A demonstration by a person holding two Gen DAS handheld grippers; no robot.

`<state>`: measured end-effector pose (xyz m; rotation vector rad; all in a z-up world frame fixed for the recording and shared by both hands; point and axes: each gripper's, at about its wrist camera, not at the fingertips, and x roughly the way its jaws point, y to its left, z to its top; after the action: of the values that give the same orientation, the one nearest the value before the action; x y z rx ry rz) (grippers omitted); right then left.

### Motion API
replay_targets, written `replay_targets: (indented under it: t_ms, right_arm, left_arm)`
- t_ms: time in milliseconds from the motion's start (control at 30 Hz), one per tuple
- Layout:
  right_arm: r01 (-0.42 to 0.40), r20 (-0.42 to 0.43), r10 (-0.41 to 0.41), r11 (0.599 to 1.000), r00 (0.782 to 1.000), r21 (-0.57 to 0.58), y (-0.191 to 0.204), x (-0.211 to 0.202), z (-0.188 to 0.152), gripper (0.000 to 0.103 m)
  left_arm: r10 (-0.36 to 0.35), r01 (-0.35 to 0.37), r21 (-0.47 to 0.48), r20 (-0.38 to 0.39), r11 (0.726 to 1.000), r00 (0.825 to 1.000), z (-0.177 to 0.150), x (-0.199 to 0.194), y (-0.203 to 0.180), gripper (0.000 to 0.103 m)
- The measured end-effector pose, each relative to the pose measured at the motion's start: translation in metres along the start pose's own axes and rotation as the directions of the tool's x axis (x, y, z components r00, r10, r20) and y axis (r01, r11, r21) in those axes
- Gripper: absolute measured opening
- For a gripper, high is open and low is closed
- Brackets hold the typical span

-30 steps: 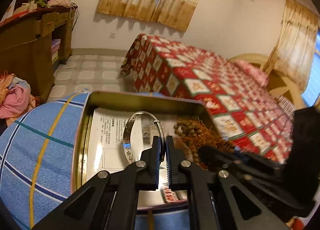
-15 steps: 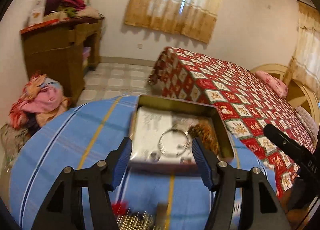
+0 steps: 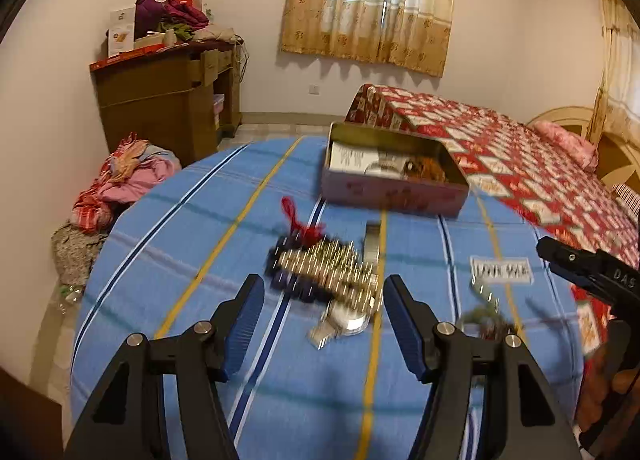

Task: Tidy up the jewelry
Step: 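Grasp the dark bead bracelet with the right tool and lift it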

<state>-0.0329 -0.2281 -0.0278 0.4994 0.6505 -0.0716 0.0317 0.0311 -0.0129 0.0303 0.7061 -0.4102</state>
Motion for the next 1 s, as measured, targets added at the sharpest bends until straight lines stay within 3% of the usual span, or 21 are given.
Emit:
replay_targets:
  t_ms: [267, 533, 900, 967, 1000]
  right_arm:
    - [0.016, -0.063, -0.017, 1.000, 0.998, -0.012, -0.009, -0.013, -0.033, 0.076]
    - [-0.015, -0.107, 0.008, 0.998, 0.994, -0.069, 0.002, -0.012, -0.048, 0.055]
    - [-0.020, -0.184, -0.005, 0.991, 0.983, -0.135, 0.016, 0.020, -0.058, 0.053]
    - [-0.052, -0.185, 0.024, 0.988, 0.982, -0.147, 0.018, 0.019, -0.060, 0.037]
    - [-0.075, -0.191, 0.046, 0.986, 0.981, -0.149, 0.020, 0.018, -0.060, 0.024]
  left_arm:
    - [-0.076, 0.075, -0.021, -0.035, 0.997, 0.996, -0.027, -0.007, -0.006, 0.062]
    - [-0.113, 0.112, -0.019, -0.064, 0.994, 0.992, -0.044, -0.009, -0.012, 0.062]
    - [-0.133, 0.130, -0.046, -0.070, 0.990, 0.989, -0.045, -0.011, -0.009, 0.062]
    - [-0.133, 0.129, -0.046, -0.074, 0.991, 0.988, -0.046, -0.011, -0.009, 0.062]
    - [-0.132, 0.129, -0.047, -0.076, 0.991, 0.988, -0.046, -0.011, -0.009, 0.062]
